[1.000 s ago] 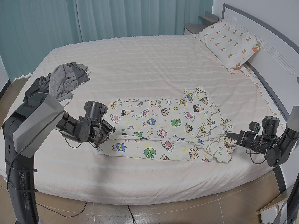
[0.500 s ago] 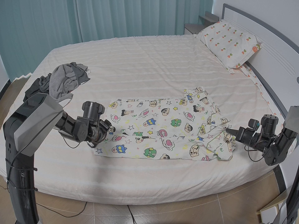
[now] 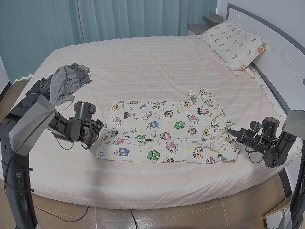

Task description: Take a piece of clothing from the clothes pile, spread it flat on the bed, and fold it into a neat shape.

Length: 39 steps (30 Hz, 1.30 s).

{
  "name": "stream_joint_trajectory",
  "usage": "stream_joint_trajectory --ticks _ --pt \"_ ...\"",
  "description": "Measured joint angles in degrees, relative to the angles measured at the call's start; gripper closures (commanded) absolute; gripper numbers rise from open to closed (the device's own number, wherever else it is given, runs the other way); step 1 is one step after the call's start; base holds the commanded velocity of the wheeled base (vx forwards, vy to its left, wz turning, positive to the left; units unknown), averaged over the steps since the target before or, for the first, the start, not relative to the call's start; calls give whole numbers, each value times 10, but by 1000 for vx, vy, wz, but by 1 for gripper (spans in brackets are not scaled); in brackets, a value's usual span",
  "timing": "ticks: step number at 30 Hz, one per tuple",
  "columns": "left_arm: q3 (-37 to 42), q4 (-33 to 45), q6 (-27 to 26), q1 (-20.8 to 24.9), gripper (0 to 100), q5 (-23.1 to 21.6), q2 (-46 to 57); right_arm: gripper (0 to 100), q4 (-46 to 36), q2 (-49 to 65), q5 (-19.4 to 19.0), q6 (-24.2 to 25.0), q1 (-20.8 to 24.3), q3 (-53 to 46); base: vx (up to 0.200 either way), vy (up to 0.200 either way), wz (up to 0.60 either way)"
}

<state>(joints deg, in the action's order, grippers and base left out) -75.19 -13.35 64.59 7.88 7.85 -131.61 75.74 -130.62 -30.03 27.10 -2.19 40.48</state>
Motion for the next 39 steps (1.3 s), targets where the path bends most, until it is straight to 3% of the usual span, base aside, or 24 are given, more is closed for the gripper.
stream_joint_trajectory --ticks 15,16,26,33,39 --pt "99 -25 1 -74 0 -78 78 100 -13 -36 1 0 0 63 0 0 0" --pt "106 -29 1 -79 0 -82 83 0 -20 -38 1 0 0 66 0 0 0" --pt "186 -96 1 -105 0 -111 114 0 -47 -49 3 0 -4 100 0 0 0" --pt "255 -174 5 -122 0 -133 126 0 -49 -35 30 1 -27 101 0 0 0" --pt "300 -225 18 -125 0 -162 133 0 -49 21 36 42 -35 45 0 0 0"
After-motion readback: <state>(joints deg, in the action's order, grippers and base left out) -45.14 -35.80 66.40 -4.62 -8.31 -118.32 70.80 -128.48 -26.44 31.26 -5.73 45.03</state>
